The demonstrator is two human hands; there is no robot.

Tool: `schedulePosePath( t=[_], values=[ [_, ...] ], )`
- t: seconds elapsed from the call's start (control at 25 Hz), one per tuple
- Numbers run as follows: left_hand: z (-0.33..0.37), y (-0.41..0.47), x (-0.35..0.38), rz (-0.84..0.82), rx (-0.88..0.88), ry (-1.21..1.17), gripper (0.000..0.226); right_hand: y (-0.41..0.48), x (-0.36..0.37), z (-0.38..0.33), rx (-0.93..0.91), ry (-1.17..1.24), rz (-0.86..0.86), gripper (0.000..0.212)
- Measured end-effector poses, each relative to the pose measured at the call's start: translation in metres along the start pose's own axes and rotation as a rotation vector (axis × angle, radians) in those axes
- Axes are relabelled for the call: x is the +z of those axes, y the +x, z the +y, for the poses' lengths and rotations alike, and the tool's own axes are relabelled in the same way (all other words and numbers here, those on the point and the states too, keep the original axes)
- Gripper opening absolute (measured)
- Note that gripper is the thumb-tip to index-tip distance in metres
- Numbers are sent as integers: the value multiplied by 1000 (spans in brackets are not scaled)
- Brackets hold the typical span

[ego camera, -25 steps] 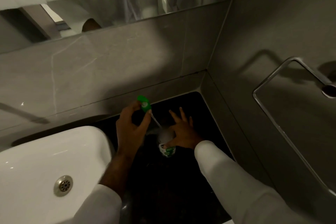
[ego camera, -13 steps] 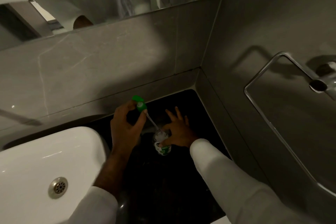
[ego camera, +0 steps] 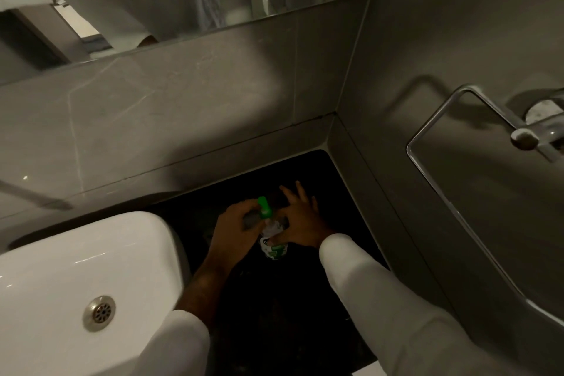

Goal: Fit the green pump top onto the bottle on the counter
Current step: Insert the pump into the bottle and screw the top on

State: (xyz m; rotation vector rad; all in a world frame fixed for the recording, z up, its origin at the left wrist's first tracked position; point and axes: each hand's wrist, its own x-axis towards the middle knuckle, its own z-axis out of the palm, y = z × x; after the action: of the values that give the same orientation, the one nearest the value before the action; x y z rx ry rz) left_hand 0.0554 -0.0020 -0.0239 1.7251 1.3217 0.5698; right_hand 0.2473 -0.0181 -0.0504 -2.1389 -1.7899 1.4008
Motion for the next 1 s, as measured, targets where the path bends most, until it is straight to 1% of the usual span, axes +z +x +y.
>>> schedulePosePath(
  t=[0.08,0.2,0.32,0.4,0.44,0.48,0.56,0.6,0.64,0.68,0.72,0.76,0.8,0.88,0.96,1.0],
  values=[
    [0,-2,-2,-90,4,16,27,0,2,0,17,32,14,107],
    [1,-4,0,-143,4,17,28,-1,2,0,28,58,28,113],
    [0,-5,9,-36,46,19,29,-1,4,0,28,73,21,111],
    [-2,-8,14,48,-25,-18,35,0,6,0,22,51,36,106],
    [-4,-10,15,64,-67,-67,43,1,7,0,21,51,44,106],
    [-7,-11,16,44,-103,-146,55,1,7,2,21,52,48,105],
    [-9,-14,19,-66,-141,-324,87,1,7,4,29,62,53,104],
    [-10,-17,20,-74,-156,-343,100,0,7,5,39,73,57,104],
    [-10,-19,22,-37,-178,-317,105,0,8,5,50,80,59,103],
    [-11,-20,25,30,-205,-265,98,1,10,5,58,77,60,103],
    [-14,-20,27,88,-217,-226,86,1,10,4,59,71,61,104],
    [-16,-19,28,112,-215,-229,75,2,10,5,58,72,66,105],
    [-16,-19,29,98,-207,-274,70,2,10,5,60,81,71,107],
    [-16,-19,31,40,-182,-345,67,1,11,5,83,113,76,115],
    [-15,-19,34,100,-176,-303,60,-2,13,3,101,130,80,117],
    [-15,-18,33,133,-180,-270,54,-2,14,2,92,120,83,113]
  ],
)
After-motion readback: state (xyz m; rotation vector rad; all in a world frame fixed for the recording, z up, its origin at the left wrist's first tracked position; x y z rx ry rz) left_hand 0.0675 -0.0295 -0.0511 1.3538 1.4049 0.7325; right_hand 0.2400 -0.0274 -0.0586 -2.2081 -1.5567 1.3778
